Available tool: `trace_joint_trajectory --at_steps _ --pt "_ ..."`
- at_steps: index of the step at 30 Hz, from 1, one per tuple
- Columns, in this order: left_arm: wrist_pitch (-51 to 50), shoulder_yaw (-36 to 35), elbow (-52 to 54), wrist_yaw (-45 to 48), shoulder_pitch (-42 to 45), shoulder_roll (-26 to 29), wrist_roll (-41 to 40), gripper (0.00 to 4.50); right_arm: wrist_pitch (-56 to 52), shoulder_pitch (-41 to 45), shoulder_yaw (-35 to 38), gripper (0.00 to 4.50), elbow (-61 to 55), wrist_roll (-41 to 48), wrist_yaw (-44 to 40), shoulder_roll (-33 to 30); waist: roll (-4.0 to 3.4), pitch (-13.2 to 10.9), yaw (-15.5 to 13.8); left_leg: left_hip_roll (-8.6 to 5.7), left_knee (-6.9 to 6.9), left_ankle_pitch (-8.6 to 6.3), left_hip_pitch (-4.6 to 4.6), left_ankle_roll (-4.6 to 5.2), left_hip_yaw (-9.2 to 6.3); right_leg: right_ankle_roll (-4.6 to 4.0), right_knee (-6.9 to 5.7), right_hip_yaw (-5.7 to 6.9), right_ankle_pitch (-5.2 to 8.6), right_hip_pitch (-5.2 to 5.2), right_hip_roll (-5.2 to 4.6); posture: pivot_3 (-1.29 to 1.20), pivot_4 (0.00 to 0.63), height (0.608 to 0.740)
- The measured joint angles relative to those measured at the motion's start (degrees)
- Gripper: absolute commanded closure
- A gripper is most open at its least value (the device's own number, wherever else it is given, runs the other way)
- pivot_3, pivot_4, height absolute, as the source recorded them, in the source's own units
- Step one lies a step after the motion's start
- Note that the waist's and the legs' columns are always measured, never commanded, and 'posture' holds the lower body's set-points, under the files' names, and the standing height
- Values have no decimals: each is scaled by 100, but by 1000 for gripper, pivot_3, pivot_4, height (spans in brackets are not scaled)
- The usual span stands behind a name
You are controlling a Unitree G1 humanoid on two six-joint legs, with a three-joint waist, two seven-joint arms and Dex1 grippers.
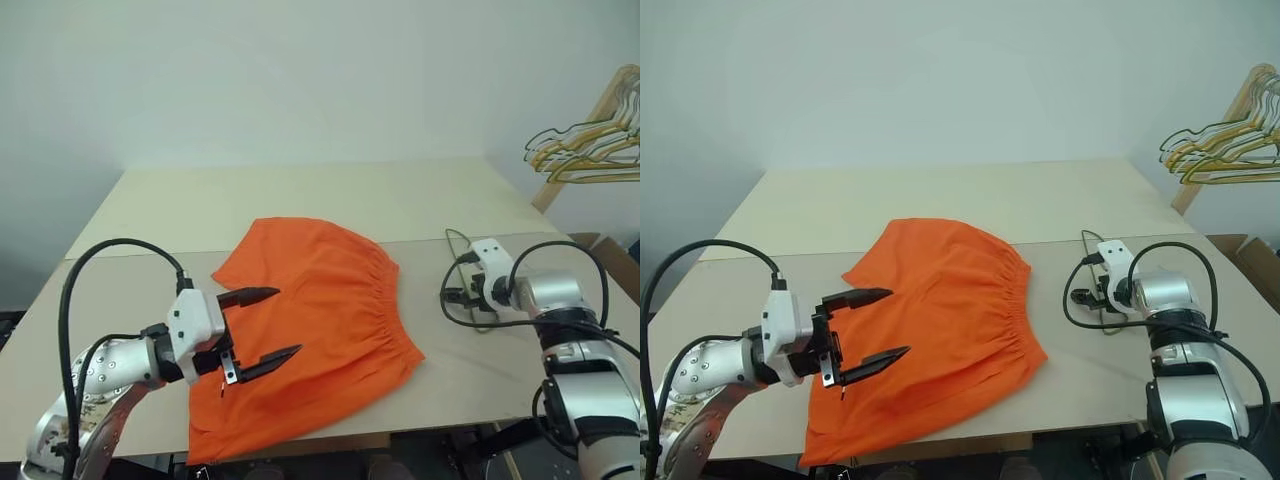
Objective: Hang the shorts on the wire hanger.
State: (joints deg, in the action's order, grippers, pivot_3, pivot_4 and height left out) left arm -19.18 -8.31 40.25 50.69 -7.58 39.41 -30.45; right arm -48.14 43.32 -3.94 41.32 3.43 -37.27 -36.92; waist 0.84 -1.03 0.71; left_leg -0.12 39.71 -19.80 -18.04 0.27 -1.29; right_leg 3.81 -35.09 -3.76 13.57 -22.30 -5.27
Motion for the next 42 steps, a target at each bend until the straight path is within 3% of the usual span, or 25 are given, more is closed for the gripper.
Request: trace_joint_trajectory --at_steps 3,14,15,22,26,28,33,39,42 --pt "22 26 0 1 2 2 9 0 13 30 -18 619 78 -49 -34 9 2 2 -3 0 1 0 0 0 -1 1 1 0 -1 2 0 75 0 740" --pt "165 71 -38 122 79 114 99 0 -4 66 13 4341 162 -215 120 62 15 15 1 1 -1 0 6 0 -1 1 0 0 -1 5 1 67 0 740" --pt "174 84 -46 122 97 113 106 0 -5 66 15 4465 160 -224 135 73 18 19 1 1 -1 0 7 0 -1 1 1 0 -1 6 1 64 0 740" --pt "213 427 -330 -222 423 54 680 0 -14 -244 216 4465 -372 -240 540 190 25 26 7 0 0 0 8 -1 -2 2 0 0 -2 9 1 65 0 740" --pt "-478 577 -748 -1192 1236 -610 877 0 21 -858 247 4465 -1905 -189 616 215 0 26 -13 -2 2 1 -20 -2 -15 7 -4 0 -5 -19 -1 51 0 740" --pt "-935 453 -937 -1807 1691 -1329 568 0 227 -1139 248 4465 -2917 -141 588 212 -4 28 -15 -6 7 7 -43 -13 -29 14 -6 0 -10 -42 -7 39 0 740" --pt "-1804 5 -1284 -2741 2411 -2451 -592 0 1381 -1397 228 4465 -4623 -84 576 482 0 29 43 -7 7 13 -45 -25 -35 19 -3 -15 -17 -54 -9 25 0 740" --pt "-2199 -573 -1726 -3671 2889 -3393 -1926 0 2303 -1636 -226 4465 -5546 -101 744 1232 2 28 13 -9 7 22 -41 -40 -40 16 -3 -14 -19 -51 -7 32 0 740" --pt "-2209 -586 -1776 -3825 2954 -3455 -2091 0 2770 -1815 -525 4465 -5730 -172 751 1421 4 27 10 -14 3 39 -44 -72 -35 16 2 -14 -19 -54 -9 37 0 740"
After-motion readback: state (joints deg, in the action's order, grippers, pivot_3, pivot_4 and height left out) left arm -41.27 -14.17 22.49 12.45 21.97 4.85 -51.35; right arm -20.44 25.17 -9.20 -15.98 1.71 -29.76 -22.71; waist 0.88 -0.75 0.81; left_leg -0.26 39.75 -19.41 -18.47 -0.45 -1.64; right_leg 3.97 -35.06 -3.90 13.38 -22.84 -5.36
